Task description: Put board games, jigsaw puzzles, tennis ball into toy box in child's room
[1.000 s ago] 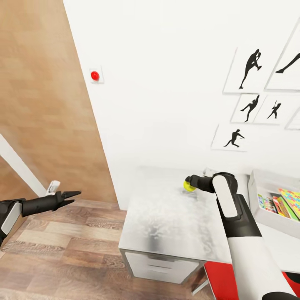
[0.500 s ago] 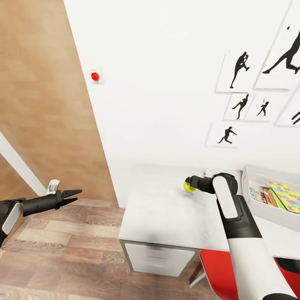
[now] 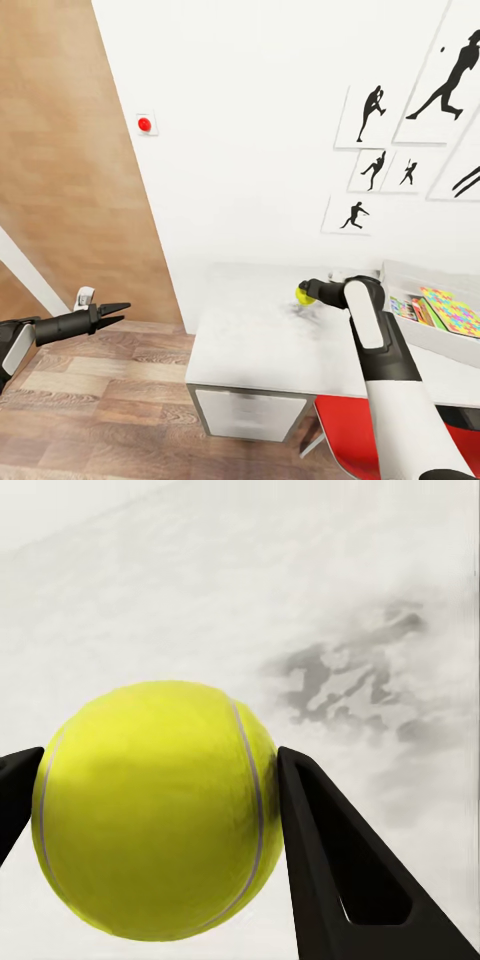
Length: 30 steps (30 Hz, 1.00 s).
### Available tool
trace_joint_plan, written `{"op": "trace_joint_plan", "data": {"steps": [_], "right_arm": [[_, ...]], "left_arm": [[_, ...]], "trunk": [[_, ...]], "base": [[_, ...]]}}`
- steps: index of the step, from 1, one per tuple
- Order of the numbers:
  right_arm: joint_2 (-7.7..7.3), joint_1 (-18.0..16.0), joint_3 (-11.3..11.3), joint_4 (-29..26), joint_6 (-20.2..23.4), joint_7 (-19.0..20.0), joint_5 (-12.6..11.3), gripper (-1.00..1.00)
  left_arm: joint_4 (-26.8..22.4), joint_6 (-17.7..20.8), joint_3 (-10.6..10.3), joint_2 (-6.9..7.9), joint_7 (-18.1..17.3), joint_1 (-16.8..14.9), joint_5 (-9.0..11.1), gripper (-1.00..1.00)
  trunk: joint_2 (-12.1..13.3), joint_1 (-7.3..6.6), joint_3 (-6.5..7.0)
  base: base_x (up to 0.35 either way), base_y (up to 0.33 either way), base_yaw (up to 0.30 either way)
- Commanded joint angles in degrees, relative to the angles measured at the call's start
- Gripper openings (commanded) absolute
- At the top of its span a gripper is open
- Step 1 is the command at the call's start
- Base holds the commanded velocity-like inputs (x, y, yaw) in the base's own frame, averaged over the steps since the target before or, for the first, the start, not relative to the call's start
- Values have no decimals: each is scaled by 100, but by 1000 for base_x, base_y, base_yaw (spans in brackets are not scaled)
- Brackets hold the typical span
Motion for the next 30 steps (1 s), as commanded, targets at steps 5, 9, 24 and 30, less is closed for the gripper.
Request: {"op": "trace_joint_plan", "data": {"steps": [5,9,24,30], "right_arm": [[-2,-281,-54,-180,12,-80,-89,-100],[-17,-456,-53,-358,12,-81,-116,-100],[-23,-341,-85,-580,12,-78,-62,-100],[-25,-275,-86,-580,12,-81,-49,-100]], "left_arm": [[1,26,-32,-2,-473,-5,3,100],[1,-193,-37,1,-801,-5,-8,100],[1,-272,-38,22,-1110,-5,-28,100],[1,-274,-38,34,-1110,-5,-29,100]], "trunk": [[-12,3,-11],[-12,3,-11],[-12,3,30],[-12,3,83]], "base": [[0,0,0],[0,0,0],[0,0,-31],[0,0,-109]]}}
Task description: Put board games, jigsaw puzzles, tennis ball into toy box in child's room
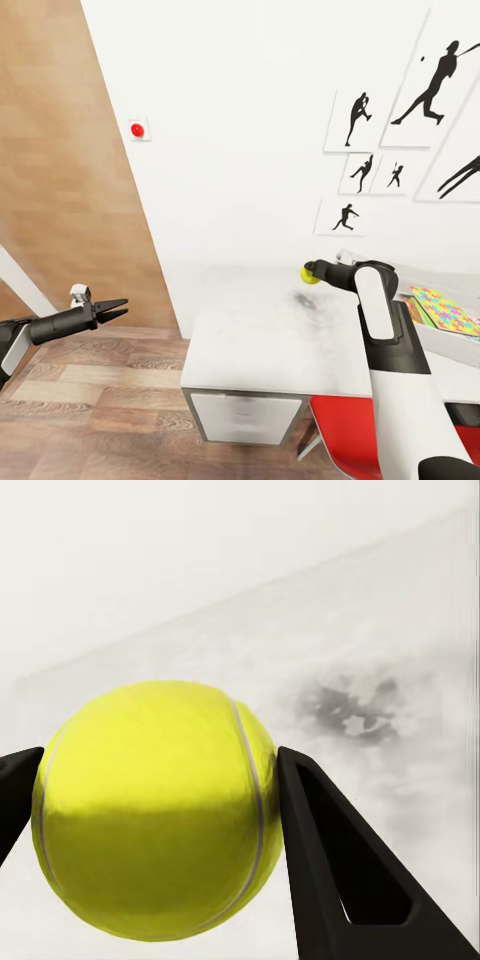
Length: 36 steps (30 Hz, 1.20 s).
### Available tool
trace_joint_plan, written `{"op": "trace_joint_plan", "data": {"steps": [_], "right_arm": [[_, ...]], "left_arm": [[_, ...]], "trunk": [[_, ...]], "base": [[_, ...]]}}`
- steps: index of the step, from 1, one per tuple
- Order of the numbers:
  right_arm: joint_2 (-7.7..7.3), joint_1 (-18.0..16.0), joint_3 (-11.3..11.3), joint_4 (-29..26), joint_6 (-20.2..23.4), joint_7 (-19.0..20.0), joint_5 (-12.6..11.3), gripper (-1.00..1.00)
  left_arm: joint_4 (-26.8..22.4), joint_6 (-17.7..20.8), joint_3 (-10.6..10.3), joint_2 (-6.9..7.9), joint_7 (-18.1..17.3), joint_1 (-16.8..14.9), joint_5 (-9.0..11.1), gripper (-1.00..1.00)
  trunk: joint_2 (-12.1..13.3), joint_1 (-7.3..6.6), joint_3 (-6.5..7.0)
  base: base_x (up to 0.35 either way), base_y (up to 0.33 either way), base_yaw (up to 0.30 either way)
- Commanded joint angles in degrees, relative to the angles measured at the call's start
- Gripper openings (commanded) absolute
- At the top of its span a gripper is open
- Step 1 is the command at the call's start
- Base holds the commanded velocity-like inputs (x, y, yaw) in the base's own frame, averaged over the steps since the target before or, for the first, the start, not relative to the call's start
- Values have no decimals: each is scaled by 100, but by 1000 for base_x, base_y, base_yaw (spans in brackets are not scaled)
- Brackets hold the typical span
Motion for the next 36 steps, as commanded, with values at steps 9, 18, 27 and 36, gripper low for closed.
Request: {"op": "trace_joint_plan", "data": {"steps": [9,18,27,36], "right_arm": [[7,7,-1,-3,12,-63,-76,-100],[7,7,2,-3,12,-66,-75,-100],[8,7,17,-3,12,-66,-75,-100],[10,7,27,-3,12,-65,-74,-100]], "left_arm": [[0,54,-1,11,-23,-3,17,100],[0,53,-2,14,-96,-3,8,100],[0,53,2,14,-97,-3,8,100],[0,53,5,14,-98,-3,8,100]], "trunk": [[-11,4,68],[-11,4,148],[-11,4,228],[-11,4,311]], "base": [[0,0,-112],[0,0,-112],[0,0,-111],[2,-10,-27]]}}
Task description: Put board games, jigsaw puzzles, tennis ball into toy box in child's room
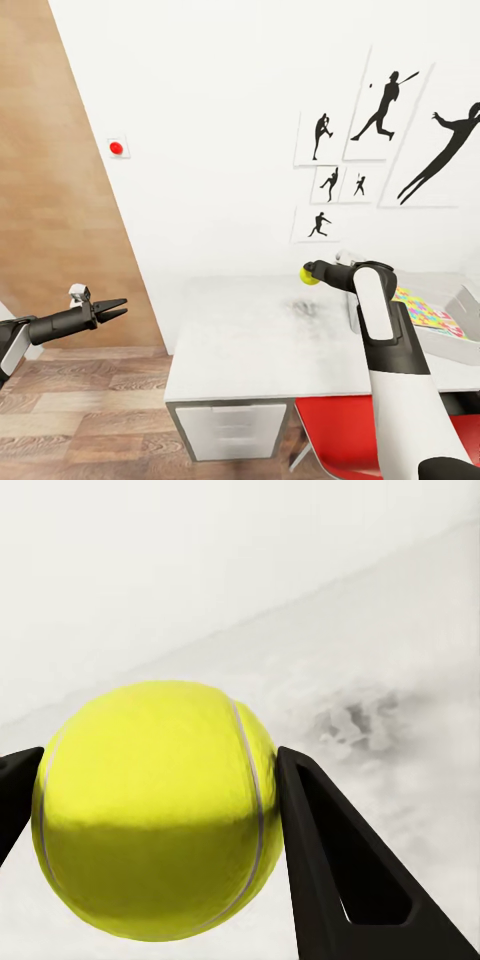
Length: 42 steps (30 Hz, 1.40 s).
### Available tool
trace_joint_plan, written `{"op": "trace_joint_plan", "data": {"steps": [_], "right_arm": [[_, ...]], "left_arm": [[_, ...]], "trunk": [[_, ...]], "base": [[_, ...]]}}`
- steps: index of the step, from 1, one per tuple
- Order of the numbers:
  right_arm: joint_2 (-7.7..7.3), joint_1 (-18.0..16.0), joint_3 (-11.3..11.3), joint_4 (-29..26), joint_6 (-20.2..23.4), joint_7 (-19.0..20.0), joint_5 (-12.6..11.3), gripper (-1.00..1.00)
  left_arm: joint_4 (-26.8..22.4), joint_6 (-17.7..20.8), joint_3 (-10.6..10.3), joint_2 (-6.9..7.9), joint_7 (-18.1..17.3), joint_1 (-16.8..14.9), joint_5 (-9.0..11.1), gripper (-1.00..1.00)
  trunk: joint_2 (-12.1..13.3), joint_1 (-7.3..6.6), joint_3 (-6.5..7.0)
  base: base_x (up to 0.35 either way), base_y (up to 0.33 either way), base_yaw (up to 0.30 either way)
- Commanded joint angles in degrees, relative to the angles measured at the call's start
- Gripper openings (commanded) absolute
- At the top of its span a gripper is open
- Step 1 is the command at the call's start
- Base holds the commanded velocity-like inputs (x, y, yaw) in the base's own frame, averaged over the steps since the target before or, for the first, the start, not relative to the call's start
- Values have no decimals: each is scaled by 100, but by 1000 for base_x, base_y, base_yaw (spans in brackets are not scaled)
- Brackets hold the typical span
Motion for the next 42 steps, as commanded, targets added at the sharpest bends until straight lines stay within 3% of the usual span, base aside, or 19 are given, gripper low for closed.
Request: {"op": "trace_joint_plan", "data": {"steps": [1,20,42], "right_arm": [[8,-7,-5,-4,12,-67,-79,-100],[47,-6,5,-12,12,-68,-75,-100],[81,-2,16,-6,12,-77,-48,-100]], "left_arm": [[1,56,-2,2,-10,-5,16,100],[1,56,-3,2,-17,-5,16,100],[1,56,-2,2,-17,-5,16,100]], "trunk": [[-12,4,-3],[-12,4,169],[-12,4,204]], "base": [[52,-112,-1],[22,-106,0],[19,-75,-48]]}}
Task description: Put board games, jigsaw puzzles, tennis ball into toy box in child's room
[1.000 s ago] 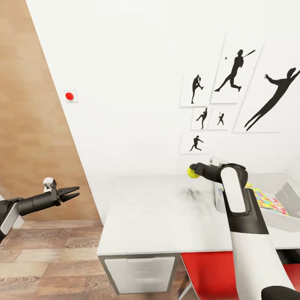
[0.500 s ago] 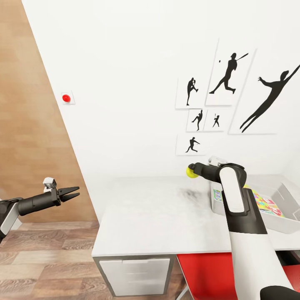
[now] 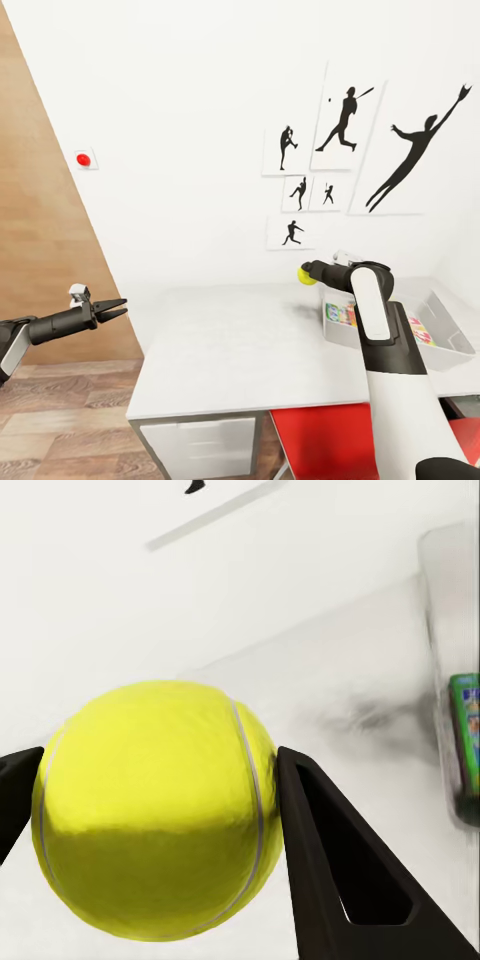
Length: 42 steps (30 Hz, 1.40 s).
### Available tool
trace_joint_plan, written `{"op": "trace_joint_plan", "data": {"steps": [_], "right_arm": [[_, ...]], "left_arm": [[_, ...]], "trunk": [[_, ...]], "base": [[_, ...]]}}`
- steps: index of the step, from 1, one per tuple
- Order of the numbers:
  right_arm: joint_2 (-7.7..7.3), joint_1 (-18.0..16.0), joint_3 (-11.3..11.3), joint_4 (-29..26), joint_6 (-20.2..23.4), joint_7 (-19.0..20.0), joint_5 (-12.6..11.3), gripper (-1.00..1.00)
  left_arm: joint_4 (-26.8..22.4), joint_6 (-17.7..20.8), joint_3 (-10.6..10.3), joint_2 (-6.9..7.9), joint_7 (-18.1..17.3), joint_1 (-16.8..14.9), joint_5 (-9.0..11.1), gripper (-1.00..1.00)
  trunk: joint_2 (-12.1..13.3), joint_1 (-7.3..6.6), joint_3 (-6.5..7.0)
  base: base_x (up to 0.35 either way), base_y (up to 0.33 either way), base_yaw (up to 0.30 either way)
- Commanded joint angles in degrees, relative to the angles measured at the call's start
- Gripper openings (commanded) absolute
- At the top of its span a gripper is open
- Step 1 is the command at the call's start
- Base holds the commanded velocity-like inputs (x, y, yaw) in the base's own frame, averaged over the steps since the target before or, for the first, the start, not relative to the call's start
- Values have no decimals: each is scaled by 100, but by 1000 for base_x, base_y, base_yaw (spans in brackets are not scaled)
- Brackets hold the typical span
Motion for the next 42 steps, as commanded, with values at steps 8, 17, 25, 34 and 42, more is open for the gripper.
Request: {"op": "trace_joint_plan", "data": {"steps": [8,17,25,34,42], "right_arm": [[-21,-12,-14,-1,11,-66,-71,-100],[-55,-12,-50,-1,5,-66,-69,-100],[-55,-12,-17,7,9,-66,-69,-100],[13,-17,39,94,11,-66,-92,-100],[46,-121,576,596,11,-654,-121,-100]], "left_arm": [[-2,50,-4,3,-10,-3,16,100],[-2,49,-1,3,-10,-3,16,100],[-2,50,0,3,-10,-3,17,100],[-456,317,-91,-267,185,-93,8,100],[-666,1076,-224,-1725,2509,-964,-6,100]], "trunk": [[-13,4,34],[-13,4,88],[-13,4,122],[-13,4,124],[-13,4,124]], "base": [[2,-5,-223],[0,0,-226],[60,-156,-171],[29,-71,-10],[0,-1,0]]}}
